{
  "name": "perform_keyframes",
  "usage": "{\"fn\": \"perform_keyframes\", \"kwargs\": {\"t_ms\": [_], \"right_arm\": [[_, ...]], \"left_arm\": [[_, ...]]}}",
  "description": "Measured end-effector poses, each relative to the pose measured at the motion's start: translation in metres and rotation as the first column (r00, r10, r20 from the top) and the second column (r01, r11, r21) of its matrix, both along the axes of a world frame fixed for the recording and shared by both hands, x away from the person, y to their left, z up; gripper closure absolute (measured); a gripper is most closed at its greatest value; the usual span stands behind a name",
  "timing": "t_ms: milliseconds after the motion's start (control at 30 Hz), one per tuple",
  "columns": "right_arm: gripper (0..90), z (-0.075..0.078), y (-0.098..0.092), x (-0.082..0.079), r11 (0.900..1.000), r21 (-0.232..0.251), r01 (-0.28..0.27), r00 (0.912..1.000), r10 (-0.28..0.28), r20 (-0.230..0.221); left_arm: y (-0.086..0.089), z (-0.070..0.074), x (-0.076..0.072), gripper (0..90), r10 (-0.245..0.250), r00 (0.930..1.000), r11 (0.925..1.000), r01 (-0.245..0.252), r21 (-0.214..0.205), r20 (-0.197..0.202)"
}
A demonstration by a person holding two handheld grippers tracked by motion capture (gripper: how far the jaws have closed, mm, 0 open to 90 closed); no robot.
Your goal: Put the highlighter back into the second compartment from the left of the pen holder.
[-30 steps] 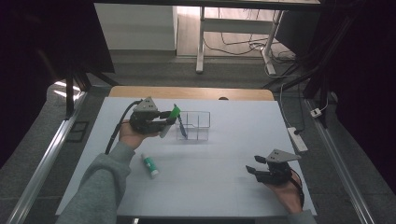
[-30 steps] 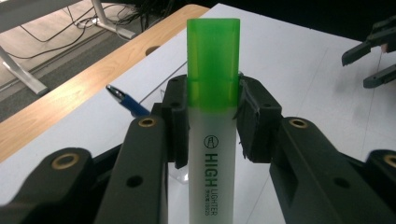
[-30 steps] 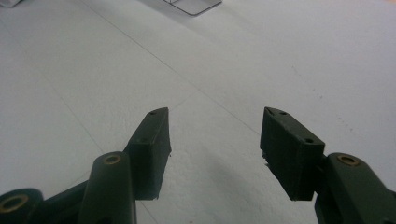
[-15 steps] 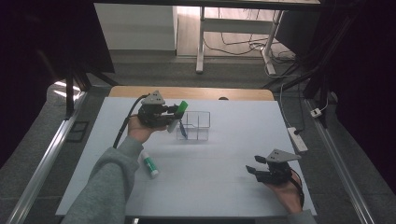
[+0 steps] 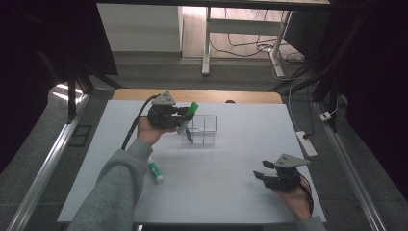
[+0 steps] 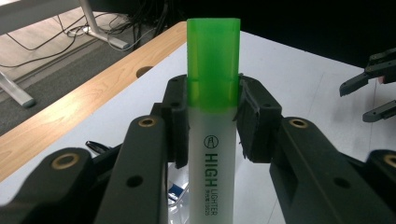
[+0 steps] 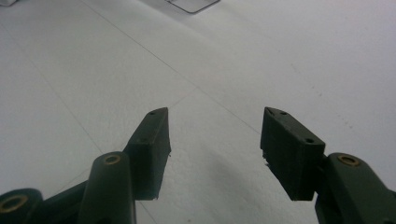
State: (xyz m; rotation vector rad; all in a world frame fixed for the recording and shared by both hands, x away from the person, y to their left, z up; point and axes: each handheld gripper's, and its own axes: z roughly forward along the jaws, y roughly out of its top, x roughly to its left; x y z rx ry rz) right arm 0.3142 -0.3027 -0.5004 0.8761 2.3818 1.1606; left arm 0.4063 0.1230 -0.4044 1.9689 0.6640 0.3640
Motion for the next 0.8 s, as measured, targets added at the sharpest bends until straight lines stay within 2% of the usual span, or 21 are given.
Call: {"fn": "perform_keyframes", "kwargs": {"t_ms": [433,600,800], "right_arm": [[42.4,-0.001,0.000,0.000,1.0000,-0.006,0.002,1.0000,-0.002,0.000],[42.3,-0.001,0.000,0.000,1.0000,-0.001,0.004,1.0000,-0.004,0.001],[42.3,-0.001,-0.002,0.001,1.0000,-0.007,0.006,1.0000,-0.006,-0.002]], "left_arm": [[-0.010,0.002,0.013,66.3,-0.003,0.9999,0.9995,0.002,-0.031,-0.011],[-0.017,0.006,0.021,66.3,-0.003,1.0000,0.9992,0.003,-0.039,-0.001],[-0.024,0.007,0.034,66.3,0.011,0.9999,0.9966,-0.012,-0.082,-0.007]]}}
